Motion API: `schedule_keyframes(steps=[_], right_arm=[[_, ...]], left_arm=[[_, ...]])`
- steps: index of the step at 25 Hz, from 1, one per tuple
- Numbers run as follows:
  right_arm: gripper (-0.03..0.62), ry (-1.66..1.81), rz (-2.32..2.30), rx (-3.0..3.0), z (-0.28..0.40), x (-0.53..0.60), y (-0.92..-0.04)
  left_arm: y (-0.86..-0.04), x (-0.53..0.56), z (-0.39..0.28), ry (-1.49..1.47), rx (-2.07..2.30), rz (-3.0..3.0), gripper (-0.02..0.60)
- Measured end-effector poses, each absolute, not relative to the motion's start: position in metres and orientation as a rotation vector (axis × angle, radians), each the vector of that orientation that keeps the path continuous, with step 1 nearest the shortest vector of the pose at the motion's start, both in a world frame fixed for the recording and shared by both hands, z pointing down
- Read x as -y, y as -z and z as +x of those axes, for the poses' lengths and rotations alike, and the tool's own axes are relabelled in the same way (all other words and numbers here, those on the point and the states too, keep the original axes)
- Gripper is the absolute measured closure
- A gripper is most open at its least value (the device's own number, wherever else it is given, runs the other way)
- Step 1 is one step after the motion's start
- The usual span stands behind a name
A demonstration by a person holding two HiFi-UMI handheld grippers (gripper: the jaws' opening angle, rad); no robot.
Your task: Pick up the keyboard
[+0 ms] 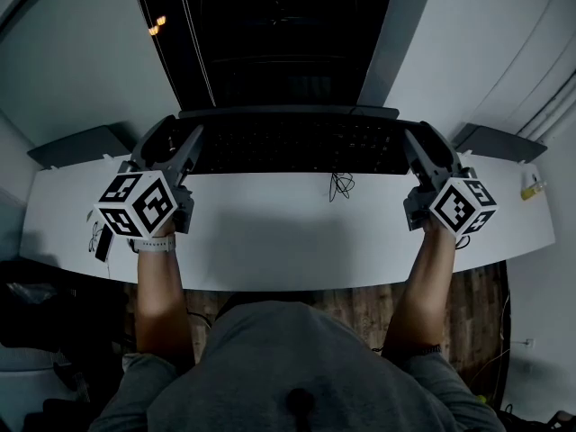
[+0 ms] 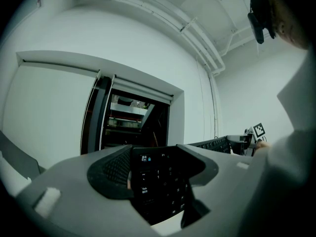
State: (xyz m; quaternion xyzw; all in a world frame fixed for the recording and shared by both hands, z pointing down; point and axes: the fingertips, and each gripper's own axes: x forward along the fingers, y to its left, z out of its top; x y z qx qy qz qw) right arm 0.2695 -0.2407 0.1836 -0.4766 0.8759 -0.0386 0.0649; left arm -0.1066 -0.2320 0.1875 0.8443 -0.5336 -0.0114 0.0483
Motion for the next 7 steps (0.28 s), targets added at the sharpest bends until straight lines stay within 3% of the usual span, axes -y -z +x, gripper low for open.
schedule_keyframes(steps=[7], right_arm=[[0.367,0.124,-1.437,-2.644,0.2697,0.2408,-0.1835]], left_arm=[[-0.1859,0.2327,-0.1061,0.029,1.627,2.572,0.318]])
